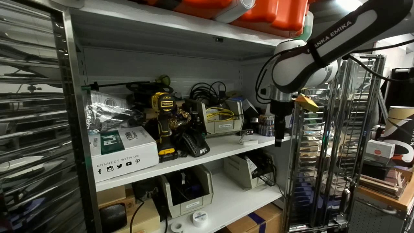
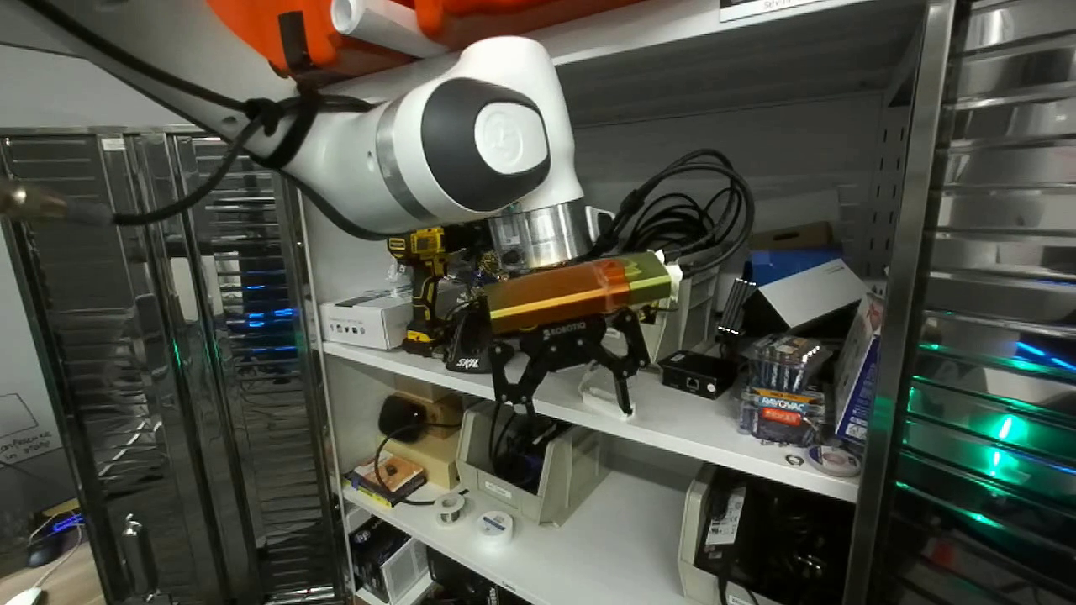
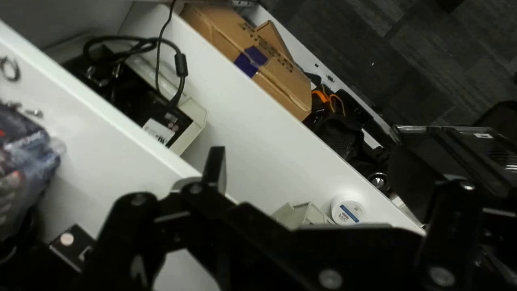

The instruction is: Put the white cable in the storage box

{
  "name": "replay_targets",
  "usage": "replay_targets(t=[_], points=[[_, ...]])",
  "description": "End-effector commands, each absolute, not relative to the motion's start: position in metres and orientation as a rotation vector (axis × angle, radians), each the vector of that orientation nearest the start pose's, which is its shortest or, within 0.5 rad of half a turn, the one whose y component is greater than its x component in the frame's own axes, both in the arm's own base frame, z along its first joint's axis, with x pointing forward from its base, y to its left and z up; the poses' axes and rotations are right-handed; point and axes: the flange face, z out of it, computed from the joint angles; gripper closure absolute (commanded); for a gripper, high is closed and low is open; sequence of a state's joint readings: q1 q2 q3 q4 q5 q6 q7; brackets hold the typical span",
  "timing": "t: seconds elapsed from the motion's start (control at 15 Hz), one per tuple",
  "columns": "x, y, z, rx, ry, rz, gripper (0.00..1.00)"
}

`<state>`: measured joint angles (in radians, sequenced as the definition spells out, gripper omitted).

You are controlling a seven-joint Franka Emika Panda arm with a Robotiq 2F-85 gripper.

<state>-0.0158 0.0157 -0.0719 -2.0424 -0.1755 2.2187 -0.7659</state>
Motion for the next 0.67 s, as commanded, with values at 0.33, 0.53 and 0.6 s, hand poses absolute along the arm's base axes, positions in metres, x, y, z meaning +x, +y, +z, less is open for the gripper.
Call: replay_targets(t=[0.33,0.53,0.6], points=[[0.618,-0.042,0.473,-2.785,-1.668,-0.287,0.0],[0.628,-0.045,0.469,-2.72,-1.773,-0.194,0.0],[0.631,-0.046,0.469,-2.692,-1.819,-0.145,0.0]])
